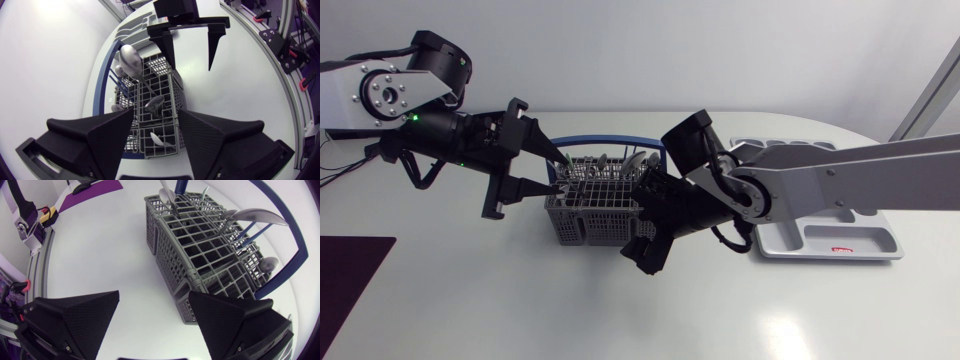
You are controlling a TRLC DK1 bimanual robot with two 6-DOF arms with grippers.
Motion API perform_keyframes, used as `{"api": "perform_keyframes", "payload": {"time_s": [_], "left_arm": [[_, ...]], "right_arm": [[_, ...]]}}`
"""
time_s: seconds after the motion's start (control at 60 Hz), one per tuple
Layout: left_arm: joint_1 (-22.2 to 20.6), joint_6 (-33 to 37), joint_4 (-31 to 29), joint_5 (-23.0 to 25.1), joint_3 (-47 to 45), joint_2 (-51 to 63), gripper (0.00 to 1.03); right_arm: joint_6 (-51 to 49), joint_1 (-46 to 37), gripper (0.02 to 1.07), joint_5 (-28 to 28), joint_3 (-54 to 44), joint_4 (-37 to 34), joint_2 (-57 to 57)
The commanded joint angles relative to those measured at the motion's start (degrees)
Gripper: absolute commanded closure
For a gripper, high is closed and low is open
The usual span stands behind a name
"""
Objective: Unload the cutlery basket into the drawer organizer.
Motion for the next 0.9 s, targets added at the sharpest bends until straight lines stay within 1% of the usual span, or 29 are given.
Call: {"api": "perform_keyframes", "payload": {"time_s": [0.0, 0.233, 0.45, 0.65, 0.733, 0.883], "left_arm": [[-0.9, 2.8, -1.7, -0.7, 3.1, 1.2, 0.45], [-2.6, 5.1, -6.0, -4.8, 5.8, 2.2, 0.45], [-4.4, 5.0, -7.7, -9.4, 7.1, 3.0, 0.45], [-5.3, 3.7, -9.2, -10.6, 8.3, 3.1, 0.46], [-5.7, 3.6, -9.7, -10.6, 8.5, 2.9, 0.56], [-6.1, 3.6, -10.1, -10.8, 8.8, 2.9, 0.7]], "right_arm": [[-1.1, 0.2, 0.07, 0.4, 0.4, 0.7, 1.0], [-1.4, 0.1, 0.07, 0.4, 0.3, 0.8, 1.2], [-1.5, 0.2, 0.07, 0.4, 0.2, 0.9, 1.4], [-1.7, 0.3, 0.07, 0.4, 0.1, 0.9, 1.2], [-1.7, 0.3, 0.07, 0.4, 0.1, 0.8, 1.2], [-1.8, 0.3, 0.07, 0.4, 0.0, 0.9, 1.2]]}}
